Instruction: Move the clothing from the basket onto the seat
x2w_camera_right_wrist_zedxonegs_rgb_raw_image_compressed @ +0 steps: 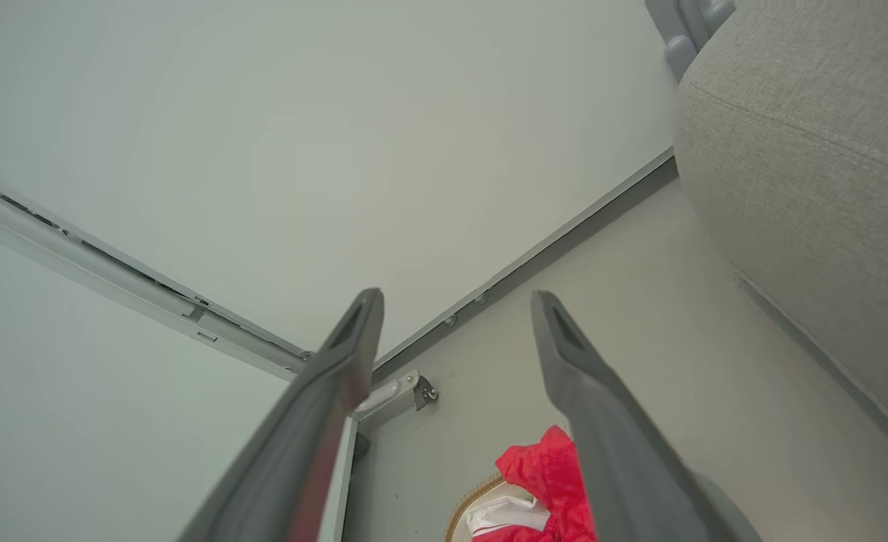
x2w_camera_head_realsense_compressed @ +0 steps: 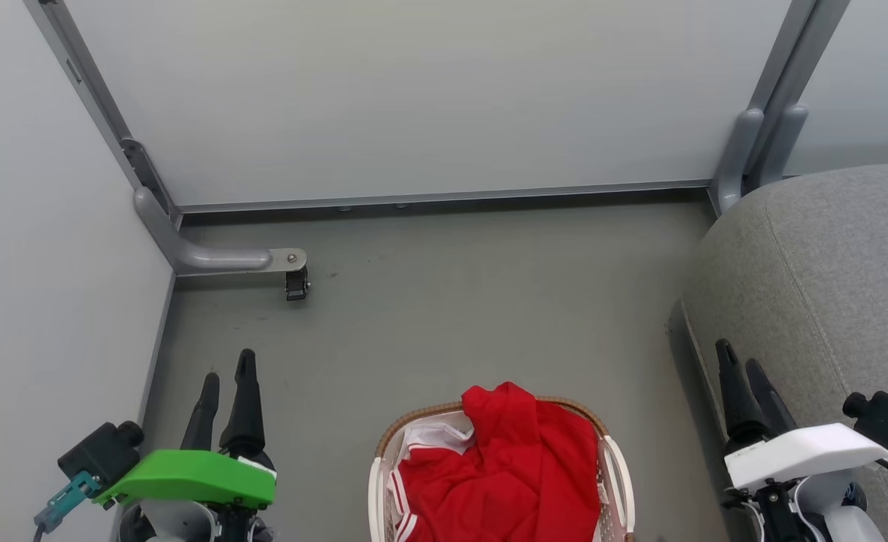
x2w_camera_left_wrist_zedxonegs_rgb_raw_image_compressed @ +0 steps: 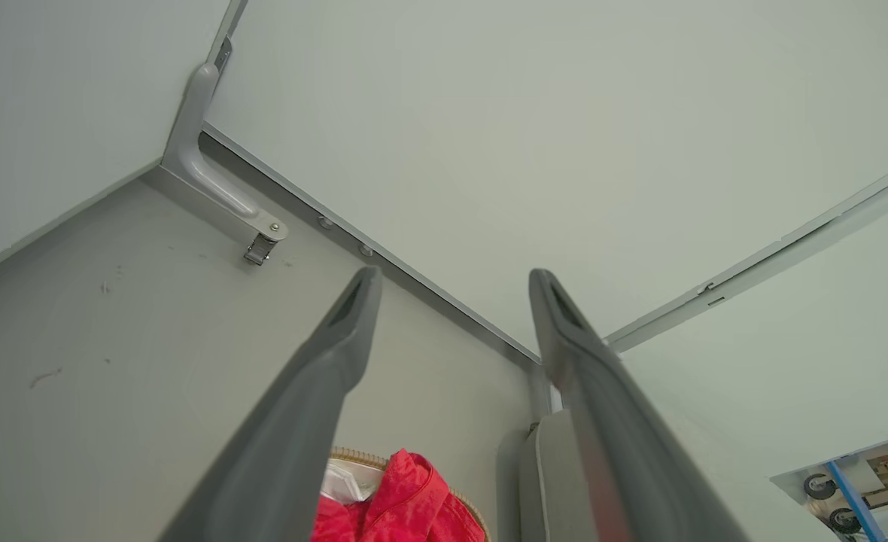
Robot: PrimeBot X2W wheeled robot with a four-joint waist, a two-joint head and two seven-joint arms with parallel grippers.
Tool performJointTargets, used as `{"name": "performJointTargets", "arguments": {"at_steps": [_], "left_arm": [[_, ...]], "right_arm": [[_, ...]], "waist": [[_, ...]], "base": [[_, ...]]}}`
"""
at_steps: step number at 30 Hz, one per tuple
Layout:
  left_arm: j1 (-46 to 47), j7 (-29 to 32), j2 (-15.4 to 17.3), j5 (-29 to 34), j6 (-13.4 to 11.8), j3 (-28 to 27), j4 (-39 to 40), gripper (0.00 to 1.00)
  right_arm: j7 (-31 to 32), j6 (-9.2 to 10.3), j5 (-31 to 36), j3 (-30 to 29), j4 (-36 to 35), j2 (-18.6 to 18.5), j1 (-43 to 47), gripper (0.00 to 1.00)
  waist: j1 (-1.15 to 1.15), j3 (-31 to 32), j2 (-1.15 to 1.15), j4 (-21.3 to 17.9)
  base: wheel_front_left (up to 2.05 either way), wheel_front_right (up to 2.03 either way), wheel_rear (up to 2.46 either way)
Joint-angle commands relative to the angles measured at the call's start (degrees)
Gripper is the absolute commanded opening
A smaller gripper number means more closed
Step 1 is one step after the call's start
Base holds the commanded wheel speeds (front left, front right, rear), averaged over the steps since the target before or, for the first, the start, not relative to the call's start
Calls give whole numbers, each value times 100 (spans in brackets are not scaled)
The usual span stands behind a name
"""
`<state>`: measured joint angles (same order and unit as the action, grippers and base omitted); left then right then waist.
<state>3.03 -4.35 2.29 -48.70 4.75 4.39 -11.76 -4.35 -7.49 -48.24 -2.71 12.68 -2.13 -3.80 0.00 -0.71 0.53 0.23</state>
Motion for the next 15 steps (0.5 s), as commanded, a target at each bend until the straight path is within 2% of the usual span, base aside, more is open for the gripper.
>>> {"name": "performJointTargets", "arguments": {"at_steps": [1,15], "left_arm": [[-3,-64,41,225,-6,37,75,100],[-91,-303,50,1183,-85,109,34,100]], "right_arm": [[-67,-1,281,27,-70,-39,12,100],[-306,-2,1329,122,10,-53,46,100]], "waist": [[0,3,-20,0],[0,8,-26,9]], "base": [[0,0,0],[0,0,0]]}}
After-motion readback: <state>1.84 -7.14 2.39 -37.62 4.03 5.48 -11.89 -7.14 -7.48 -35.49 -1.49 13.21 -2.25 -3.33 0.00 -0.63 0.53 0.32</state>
